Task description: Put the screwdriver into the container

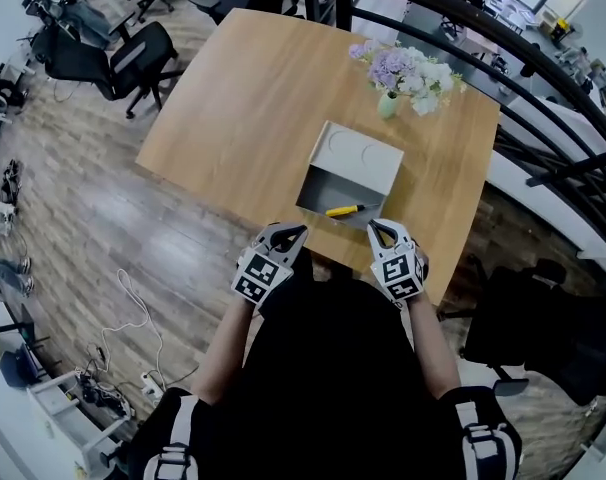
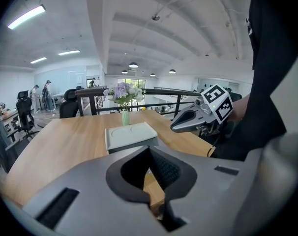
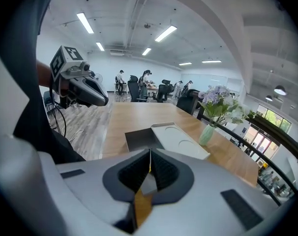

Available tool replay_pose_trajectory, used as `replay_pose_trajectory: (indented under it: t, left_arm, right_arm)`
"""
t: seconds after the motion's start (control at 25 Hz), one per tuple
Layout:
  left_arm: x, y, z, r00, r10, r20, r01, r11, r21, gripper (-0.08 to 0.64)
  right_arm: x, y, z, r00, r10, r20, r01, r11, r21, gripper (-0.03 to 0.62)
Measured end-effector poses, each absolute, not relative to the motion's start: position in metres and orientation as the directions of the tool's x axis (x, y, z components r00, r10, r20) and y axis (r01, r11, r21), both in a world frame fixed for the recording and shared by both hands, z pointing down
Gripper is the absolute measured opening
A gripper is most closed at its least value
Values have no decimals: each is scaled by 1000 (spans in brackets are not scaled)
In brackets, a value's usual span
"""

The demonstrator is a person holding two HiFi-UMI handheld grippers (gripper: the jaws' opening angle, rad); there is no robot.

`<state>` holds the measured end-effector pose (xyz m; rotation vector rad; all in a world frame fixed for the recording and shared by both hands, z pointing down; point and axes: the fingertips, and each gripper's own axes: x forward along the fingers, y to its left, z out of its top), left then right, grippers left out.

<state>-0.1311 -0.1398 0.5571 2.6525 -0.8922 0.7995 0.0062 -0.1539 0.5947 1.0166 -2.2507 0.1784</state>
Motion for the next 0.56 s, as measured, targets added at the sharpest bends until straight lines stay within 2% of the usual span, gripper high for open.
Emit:
replay_pose_trajectory:
  t: [0.56]
  left_arm:
    - [-121,-170,552,703,-429,567,-540,-841,34,21]
  right_arm:
    - [41,-161,606,-388,-657,646,-793,595,130,26]
